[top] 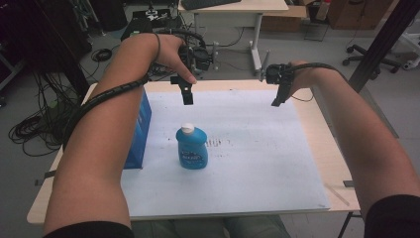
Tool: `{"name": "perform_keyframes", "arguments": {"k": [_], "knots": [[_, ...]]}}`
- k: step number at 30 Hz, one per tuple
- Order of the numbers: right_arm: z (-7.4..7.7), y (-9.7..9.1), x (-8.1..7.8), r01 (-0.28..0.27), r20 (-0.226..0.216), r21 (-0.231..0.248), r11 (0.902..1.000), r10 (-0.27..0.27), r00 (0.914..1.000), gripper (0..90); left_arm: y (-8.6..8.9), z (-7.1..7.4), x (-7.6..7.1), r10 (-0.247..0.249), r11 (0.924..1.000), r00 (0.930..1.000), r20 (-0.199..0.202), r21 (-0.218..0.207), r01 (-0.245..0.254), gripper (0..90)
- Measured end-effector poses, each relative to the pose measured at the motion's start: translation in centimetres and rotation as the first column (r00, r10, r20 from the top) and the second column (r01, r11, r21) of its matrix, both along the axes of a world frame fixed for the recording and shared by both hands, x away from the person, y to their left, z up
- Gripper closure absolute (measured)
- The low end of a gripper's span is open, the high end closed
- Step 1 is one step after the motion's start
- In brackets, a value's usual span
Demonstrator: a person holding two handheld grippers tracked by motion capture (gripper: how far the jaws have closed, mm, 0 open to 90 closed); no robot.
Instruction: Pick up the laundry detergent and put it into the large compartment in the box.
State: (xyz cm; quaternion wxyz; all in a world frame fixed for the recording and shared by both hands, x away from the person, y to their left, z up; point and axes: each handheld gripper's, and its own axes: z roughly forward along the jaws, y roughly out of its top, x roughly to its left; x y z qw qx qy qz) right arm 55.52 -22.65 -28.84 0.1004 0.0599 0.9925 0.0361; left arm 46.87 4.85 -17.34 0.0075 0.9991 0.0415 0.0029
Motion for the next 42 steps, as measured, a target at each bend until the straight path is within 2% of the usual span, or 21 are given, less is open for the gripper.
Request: {"name": "perform_keyframes", "arguments": {"k": [11, 15, 27, 42], "knots": [[-0.1, -0.3, 0.1, 0.0, -0.002, -0.007, 1.0, 0.0, 1.0, 3.4, 0.1, 0.2, -0.1, 0.001, 1.0, 1.0, 0.005, -0.004, -0.001, 4.4], [0.1, -0.2, -0.1, -0.002, 0.005, 0.004, 1.0, 0.002, 1.0, 3.4, 0.1, 0.4, -0.4, -0.001, 1.0, 1.0, 0.008, -0.001, 0.001, 4.4], [0.5, 0.0, -0.5, -0.003, 0.01, 0.01, 0.9999, 0.003, 0.9999, 3.5, 0.1, 2.0, -2.4, -0.019, 0.9998, 0.9995, 0.027, 0.0, 0.019, 4.4], [0.6, 0.4, -1.2, -0.014, 0.023, 0.005, 0.9999, 0.014, 0.9996, 3.6, -0.7, 2.4, -5.3, -0.065, 0.9978, 0.9974, 0.032, -0.013, 0.065, 4.4]]}}
